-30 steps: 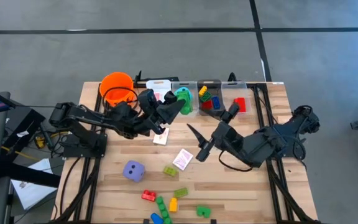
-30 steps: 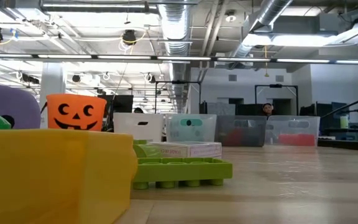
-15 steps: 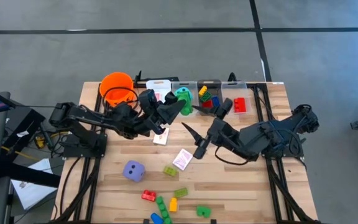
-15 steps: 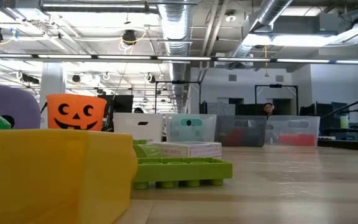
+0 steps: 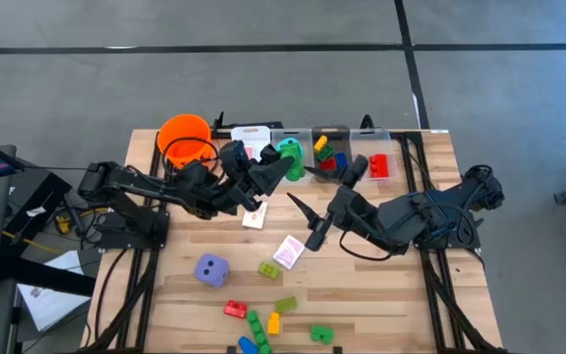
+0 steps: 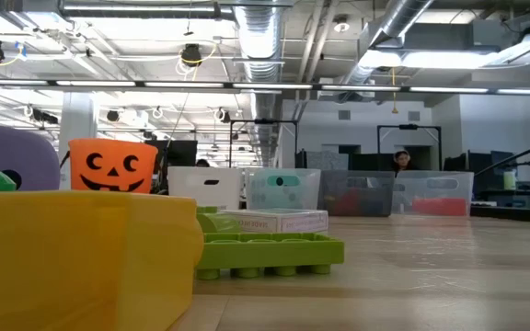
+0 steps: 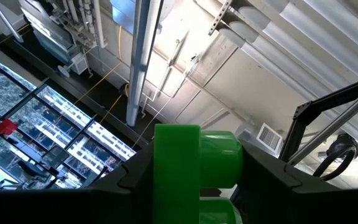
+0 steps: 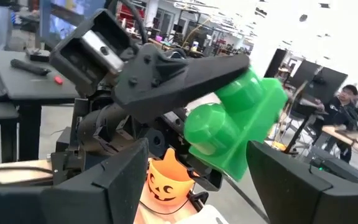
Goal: Pick & Place Toys
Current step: Put the large green game piece into the right transparent bin
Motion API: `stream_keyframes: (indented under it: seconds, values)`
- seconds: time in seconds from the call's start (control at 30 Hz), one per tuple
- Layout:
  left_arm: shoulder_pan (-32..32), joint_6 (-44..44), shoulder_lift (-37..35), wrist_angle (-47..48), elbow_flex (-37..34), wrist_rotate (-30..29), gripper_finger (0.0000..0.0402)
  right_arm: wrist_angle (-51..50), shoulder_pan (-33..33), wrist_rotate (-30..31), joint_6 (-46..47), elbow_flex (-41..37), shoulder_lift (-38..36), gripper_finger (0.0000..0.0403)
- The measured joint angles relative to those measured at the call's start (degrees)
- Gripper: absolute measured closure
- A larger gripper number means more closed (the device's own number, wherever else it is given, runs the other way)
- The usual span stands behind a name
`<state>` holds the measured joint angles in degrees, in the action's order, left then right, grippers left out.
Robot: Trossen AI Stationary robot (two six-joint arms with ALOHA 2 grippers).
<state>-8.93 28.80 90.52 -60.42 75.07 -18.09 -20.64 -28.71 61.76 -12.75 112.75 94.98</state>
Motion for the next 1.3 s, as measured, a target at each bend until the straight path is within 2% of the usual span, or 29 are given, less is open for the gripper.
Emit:
stream_keyframes:
  seconds: [0.17,0.3,0.63,1.03,1.3]
  values:
    - [0.0,0.01,0.0,-0.65,-0.04,0.02,0.0233,-0.34,0.34,2.58,6.12,0.0,0.0,0.0137]
    - [-0.51,0.22,-0.02,-0.72,-0.04,0.02,0.0234,0.09,0.86,2.31,10.96,0.0,0.0,0.0137]
    - [-0.62,0.63,-0.02,-0.94,-0.04,5.05,0.0234,0.11,3.02,-11.16,24.59,0.0,-0.02,0.0137]
    - [-0.74,-0.19,-0.09,1.93,-0.04,8.92,0.023,-0.91,1.99,-10.65,31.11,0.0,-0.02,0.0137]
    - [-0.74,-3.53,-1.29,5.81,-0.04,11.85,0.023,-7.57,2.01,-10.5,38.29,-0.02,-0.09,0.0137]
